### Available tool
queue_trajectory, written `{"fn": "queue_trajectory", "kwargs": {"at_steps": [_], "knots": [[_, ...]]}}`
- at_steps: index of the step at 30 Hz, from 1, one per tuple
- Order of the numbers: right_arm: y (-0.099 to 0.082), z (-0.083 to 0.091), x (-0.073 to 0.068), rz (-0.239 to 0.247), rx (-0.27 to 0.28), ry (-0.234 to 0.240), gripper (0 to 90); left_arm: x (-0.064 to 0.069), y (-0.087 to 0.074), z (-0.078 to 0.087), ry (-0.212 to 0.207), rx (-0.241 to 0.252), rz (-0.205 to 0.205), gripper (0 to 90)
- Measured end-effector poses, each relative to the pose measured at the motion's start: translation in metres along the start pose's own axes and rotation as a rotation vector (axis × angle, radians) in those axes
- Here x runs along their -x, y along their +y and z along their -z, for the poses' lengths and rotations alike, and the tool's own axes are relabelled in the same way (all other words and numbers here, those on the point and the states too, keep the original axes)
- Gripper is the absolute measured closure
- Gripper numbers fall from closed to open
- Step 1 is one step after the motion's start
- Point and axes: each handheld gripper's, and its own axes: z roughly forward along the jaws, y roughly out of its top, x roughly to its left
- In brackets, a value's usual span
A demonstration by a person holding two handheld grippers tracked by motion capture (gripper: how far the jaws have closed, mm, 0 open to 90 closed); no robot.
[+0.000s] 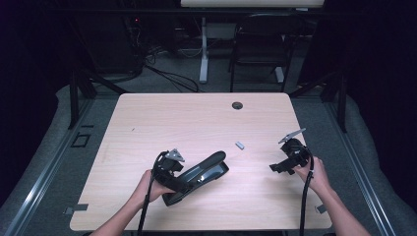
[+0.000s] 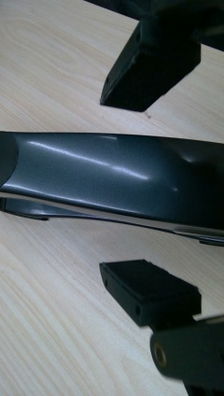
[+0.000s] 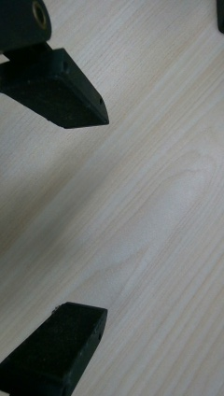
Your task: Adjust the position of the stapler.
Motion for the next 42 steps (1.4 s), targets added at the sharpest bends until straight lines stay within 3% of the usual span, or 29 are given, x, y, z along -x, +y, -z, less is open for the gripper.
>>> {"fn": "queue_trajectory", "kwargs": {"at_steps": [7,14,23,42], "knots": [[0.0002,0.0005,0.0000,0.003,-0.001,-0.004,6.7,0.0019,-0.0002,-0.0042,0.021,-0.010,-0.019,37.6],[0.0001,0.0017,-0.0001,0.009,0.009,-0.019,8.3,0.0008,-0.0007,-0.0030,0.001,-0.002,-0.042,49.6],[0.0000,0.0031,0.0010,0.014,0.007,-0.026,8.6,0.0027,-0.0017,-0.0027,0.015,0.009,-0.087,51.5],[0.0007,0.0027,0.0003,0.022,-0.005,-0.035,8.7,0.0015,0.0012,-0.0031,0.001,0.004,-0.177,52.0]]}}
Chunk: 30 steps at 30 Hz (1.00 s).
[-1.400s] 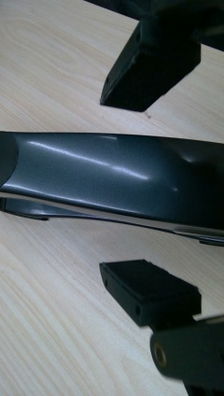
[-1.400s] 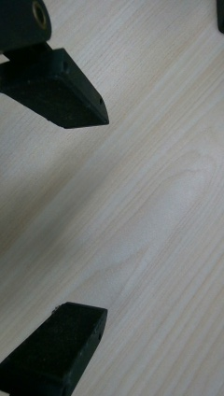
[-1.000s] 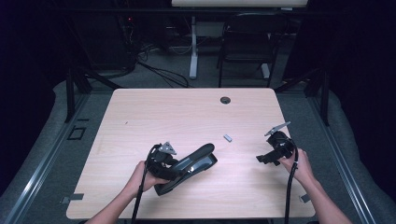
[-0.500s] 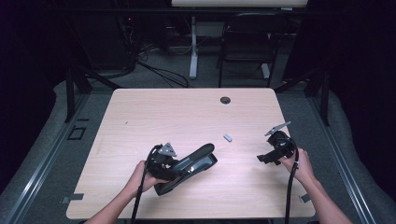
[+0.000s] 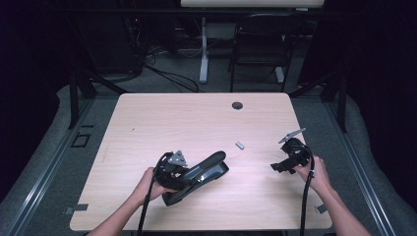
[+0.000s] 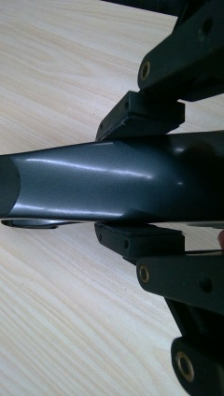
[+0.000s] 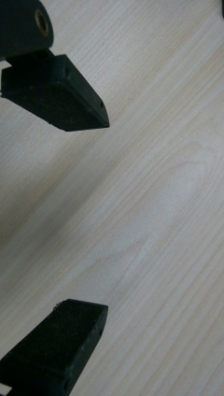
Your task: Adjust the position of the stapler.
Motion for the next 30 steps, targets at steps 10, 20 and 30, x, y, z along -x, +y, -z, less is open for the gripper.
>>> {"fn": "queue_trajectory", "kwargs": {"at_steps": [10,20,30], "knots": [[0.000,0.000,0.000,0.000,0.000,0.001,8.7,-0.002,0.001,0.000,-0.011,-0.008,-0.024,51.8],[0.000,-0.002,0.000,0.005,0.002,-0.005,8.8,-0.008,0.005,-0.003,-0.038,-0.006,-0.059,51.7],[0.000,-0.003,0.000,-0.003,-0.005,-0.002,8.8,-0.015,0.007,-0.006,-0.074,0.015,-0.112,51.5]]}}
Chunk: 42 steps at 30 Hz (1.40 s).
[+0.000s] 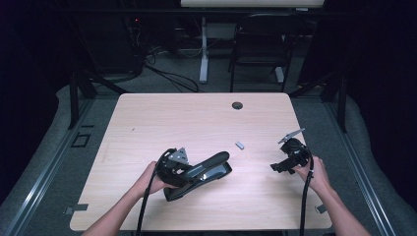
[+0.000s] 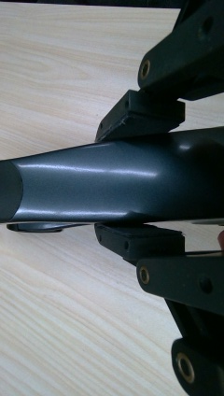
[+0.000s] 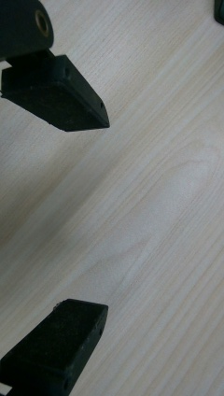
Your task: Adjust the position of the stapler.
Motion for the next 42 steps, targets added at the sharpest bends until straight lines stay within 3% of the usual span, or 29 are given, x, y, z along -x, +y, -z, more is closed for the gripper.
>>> {"fn": "queue_trajectory", "kwargs": {"at_steps": [15,42], "knots": [[0.000,-0.003,0.000,0.003,-0.014,0.007,8.8,-0.007,0.004,-0.004,-0.053,0.012,-0.096,51.7],[0.001,-0.004,0.000,0.011,-0.028,0.004,9.3,-0.022,0.009,-0.011,-0.155,0.044,-0.176,51.8]]}}
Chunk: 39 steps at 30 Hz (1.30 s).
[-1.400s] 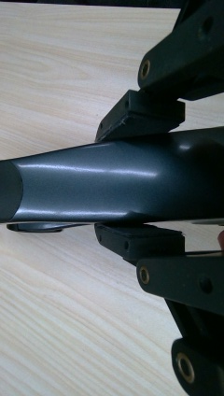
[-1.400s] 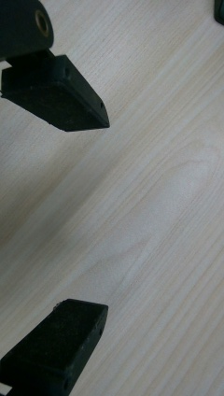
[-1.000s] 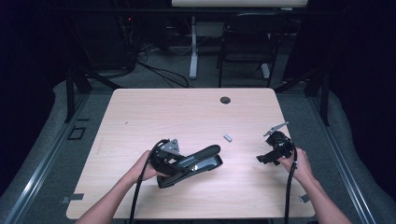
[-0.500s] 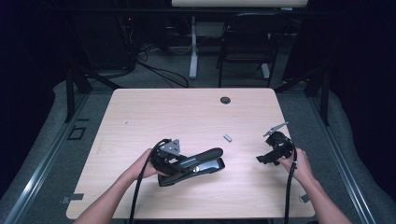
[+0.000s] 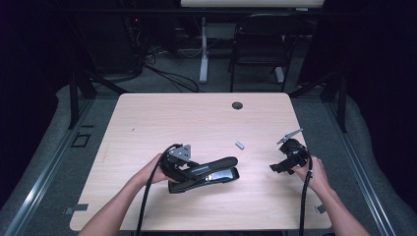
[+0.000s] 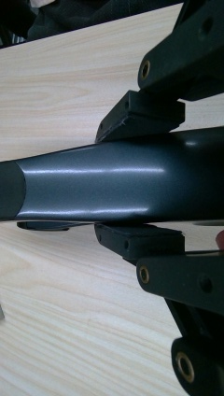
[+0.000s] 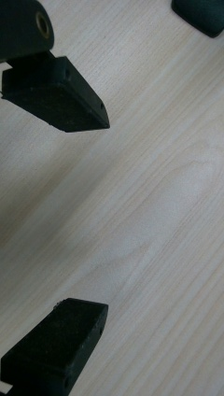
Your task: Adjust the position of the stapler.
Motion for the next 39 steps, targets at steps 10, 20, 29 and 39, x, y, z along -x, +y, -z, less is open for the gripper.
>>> {"fn": "queue_trajectory", "kwargs": {"at_steps": [10,20,29,39], "knots": [[-0.001,-0.001,0.000,0.000,0.014,0.021,9.5,-0.005,0.001,-0.001,-0.022,0.002,-0.025,51.7],[0.000,-0.003,-0.002,0.006,-0.004,0.020,9.6,-0.010,0.002,-0.003,-0.052,0.010,-0.060,51.7],[0.000,-0.003,-0.002,0.009,0.004,0.029,9.7,-0.010,0.003,-0.003,-0.059,0.010,-0.075,51.8],[0.000,-0.004,-0.003,0.015,0.000,0.025,9.7,-0.013,0.003,-0.004,-0.090,0.019,-0.090,51.8]]}}
